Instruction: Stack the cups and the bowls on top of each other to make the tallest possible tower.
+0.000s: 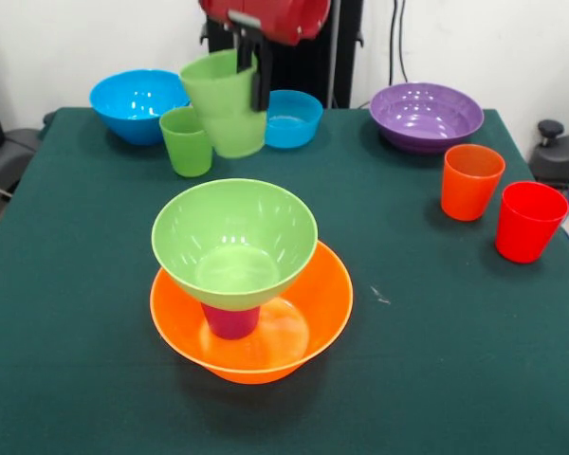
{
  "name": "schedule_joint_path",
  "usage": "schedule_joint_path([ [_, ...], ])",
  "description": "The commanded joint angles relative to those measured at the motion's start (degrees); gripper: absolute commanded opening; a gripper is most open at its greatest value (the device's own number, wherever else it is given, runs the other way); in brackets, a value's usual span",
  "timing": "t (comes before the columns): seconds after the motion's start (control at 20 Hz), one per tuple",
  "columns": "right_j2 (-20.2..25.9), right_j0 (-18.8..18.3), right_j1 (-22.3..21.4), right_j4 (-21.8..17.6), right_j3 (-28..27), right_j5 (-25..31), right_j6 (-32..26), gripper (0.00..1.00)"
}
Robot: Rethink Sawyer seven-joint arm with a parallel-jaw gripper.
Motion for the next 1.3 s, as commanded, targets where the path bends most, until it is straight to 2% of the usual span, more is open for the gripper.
schedule_joint_path([
  [0.05,4.49,-1.29,-2.24,-2.88,-0.97,5.20,-8.95,0.00],
  [0.2,5.96,-3.60,0.28,-3.59,-1.28,2.72,-11.12,0.00],
  [0.4,6.15,-4.55,0.94,-4.96,-2.43,3.83,-12.66,0.00],
  [0.8,5.40,-2.86,3.56,-6.45,-5.68,3.30,-9.12,0.00],
  [1.1,5.68,-2.43,4.58,-6.45,-8.48,4.94,-8.28,0.00],
  [1.3,5.52,-2.08,6.19,-6.52,-9.71,3.85,-7.52,0.00],
])
